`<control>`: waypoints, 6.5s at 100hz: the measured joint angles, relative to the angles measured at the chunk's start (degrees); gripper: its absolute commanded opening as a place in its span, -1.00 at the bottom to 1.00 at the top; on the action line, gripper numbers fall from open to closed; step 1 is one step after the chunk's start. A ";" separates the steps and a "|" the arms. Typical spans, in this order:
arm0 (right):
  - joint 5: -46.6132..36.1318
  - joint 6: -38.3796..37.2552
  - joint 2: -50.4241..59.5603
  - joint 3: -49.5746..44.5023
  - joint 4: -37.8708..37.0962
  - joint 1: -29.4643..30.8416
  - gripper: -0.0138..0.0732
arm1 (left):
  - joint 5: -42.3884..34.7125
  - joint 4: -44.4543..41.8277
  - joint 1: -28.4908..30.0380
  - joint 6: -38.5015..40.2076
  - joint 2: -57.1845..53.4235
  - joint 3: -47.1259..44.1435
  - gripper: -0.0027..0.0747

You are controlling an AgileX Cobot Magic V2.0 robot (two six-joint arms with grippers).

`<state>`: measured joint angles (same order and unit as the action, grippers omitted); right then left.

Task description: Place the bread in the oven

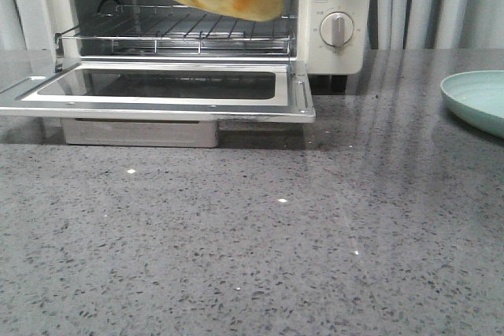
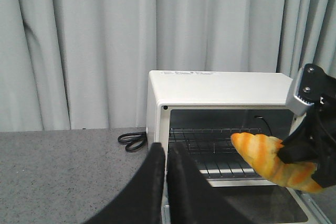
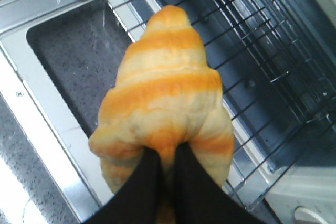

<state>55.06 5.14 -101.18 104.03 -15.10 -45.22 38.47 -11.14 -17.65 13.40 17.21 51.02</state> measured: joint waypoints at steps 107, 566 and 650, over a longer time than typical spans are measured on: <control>-1.15 0.59 -15.93 17.09 -4.04 3.69 -0.84 | 0.11 0.35 0.00 0.09 0.00 0.00 -0.99; 10.58 -24.78 43.43 -43.47 -9.27 1.44 -0.81 | -23.05 11.84 19.38 -8.80 -17.35 -43.04 -0.99; -37.63 -16.82 62.90 -85.47 6.70 27.48 -0.81 | -23.05 11.84 19.38 -8.80 -17.35 -43.04 -0.99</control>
<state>17.43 -11.68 -38.28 18.56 -8.40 -17.74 15.42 0.70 1.73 4.60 -0.15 7.97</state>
